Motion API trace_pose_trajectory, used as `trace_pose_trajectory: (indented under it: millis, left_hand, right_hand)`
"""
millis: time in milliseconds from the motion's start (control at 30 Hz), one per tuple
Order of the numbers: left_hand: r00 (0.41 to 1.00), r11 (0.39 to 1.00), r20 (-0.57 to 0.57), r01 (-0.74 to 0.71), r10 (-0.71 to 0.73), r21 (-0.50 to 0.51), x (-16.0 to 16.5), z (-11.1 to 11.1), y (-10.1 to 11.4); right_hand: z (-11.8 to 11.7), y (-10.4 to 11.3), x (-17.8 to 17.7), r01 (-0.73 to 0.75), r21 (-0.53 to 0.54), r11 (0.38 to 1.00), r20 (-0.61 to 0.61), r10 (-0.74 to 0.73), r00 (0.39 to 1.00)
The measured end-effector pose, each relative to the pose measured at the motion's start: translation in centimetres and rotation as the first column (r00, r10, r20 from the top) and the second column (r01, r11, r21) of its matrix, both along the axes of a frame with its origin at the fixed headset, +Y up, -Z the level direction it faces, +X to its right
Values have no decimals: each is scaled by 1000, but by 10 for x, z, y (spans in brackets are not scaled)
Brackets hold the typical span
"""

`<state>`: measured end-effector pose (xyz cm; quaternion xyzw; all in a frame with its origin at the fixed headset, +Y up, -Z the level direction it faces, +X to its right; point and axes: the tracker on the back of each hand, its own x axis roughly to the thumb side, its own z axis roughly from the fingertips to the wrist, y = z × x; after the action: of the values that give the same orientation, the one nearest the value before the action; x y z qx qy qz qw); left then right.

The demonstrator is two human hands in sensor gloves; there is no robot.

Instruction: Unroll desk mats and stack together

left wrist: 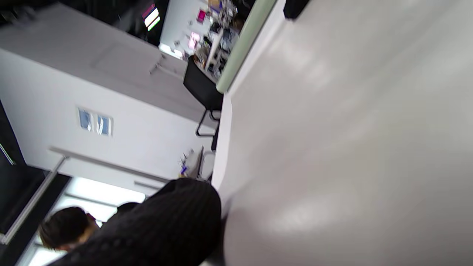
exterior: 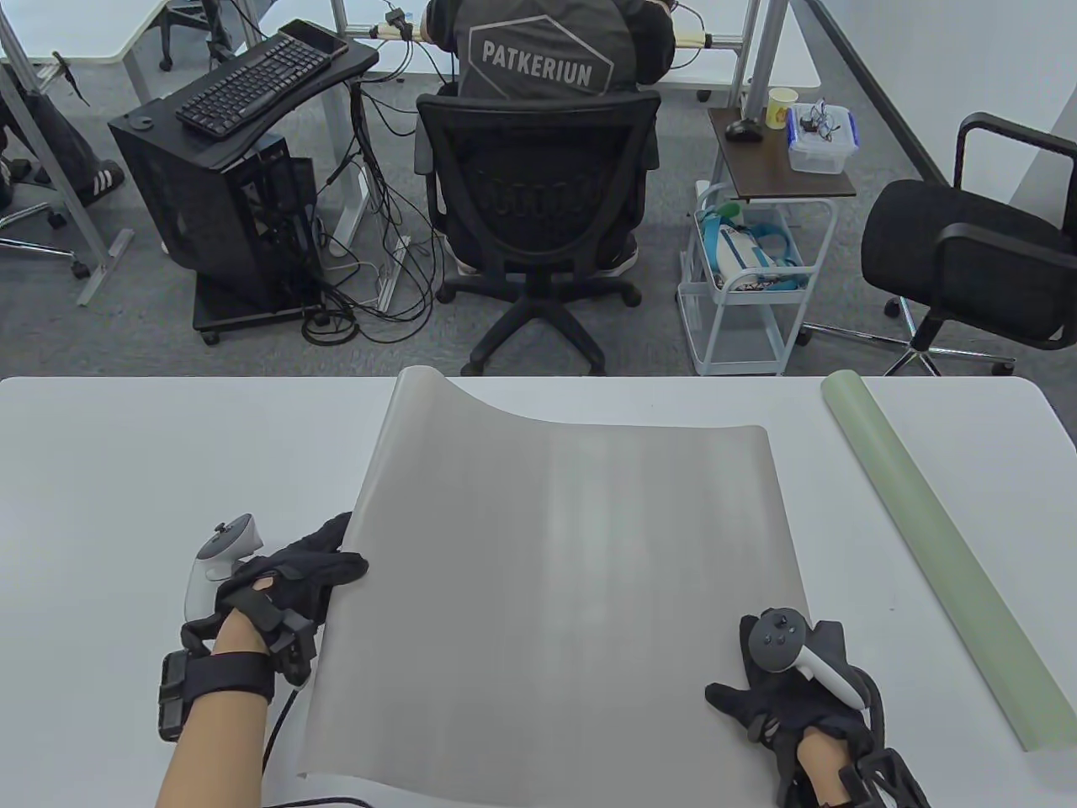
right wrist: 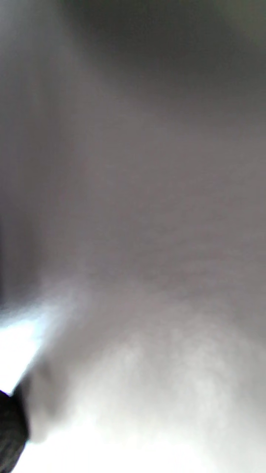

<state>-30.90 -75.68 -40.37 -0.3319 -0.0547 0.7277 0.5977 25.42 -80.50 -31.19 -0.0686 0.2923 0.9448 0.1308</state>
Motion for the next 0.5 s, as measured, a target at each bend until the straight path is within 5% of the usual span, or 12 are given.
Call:
trace_pose_trajectory:
  millis: [67, 200, 300, 433, 500]
  left_hand:
    - [998, 998, 34, 52, -54, 35, 9, -2, 6]
    - [900, 898, 11, 433, -435, 81, 16, -5, 23]
    - [714, 713, -81, 699, -695, 47, 15, -6, 32]
    - [557, 559, -94, 829, -825, 4, 17, -5, 27]
    - [416, 419, -120, 908, -901, 2, 20, -6, 23]
  right_hand:
    - [0, 0, 0, 2, 2, 1000, 1, -2, 1000]
    - [0, 0, 0, 0, 4, 1000, 1, 0, 1000]
    - [0, 0, 1, -1, 8, 1000, 0, 1, 1000]
    - [0, 0, 1, -2, 14, 1000, -2, 2, 1000]
    - [0, 0, 1, 2, 14, 1000, -3, -2, 1000]
